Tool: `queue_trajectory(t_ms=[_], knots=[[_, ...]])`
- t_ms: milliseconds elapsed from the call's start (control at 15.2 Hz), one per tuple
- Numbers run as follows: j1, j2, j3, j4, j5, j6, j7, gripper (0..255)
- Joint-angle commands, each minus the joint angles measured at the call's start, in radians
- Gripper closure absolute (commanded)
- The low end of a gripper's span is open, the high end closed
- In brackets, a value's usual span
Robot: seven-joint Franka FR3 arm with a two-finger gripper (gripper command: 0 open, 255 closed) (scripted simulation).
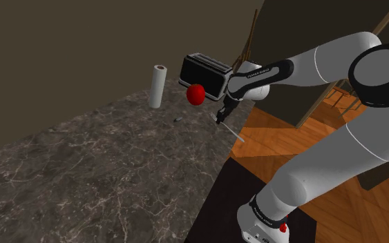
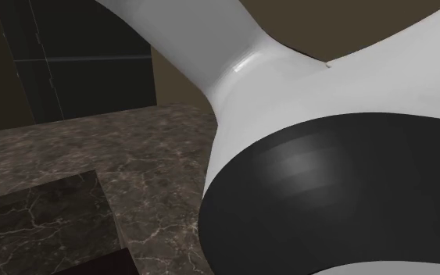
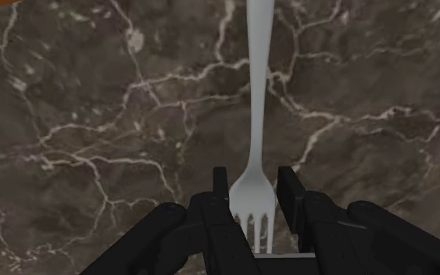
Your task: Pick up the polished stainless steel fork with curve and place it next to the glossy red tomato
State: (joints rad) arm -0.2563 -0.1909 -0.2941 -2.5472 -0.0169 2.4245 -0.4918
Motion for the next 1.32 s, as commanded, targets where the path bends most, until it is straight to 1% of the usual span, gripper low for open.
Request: queue_trajectory(t_ms=[0,66,132,462,726,1254], knots=[[0.000,0.000,0.000,0.000,0.000,0.000,0.000,255],[0.000,0.000,0.000,0.000,0.000,0.000,0.000,255],[0.000,0.000,0.000,0.000,0.000,0.000,0.000,0],[0.000,0.000,0.000,0.000,0.000,0.000,0.000,0],[-0.011,-0.096,0.012,0.050,-0.030,-0.144,0.023,0],[-0.011,-0.096,0.012,0.050,-0.030,-0.144,0.023,0]])
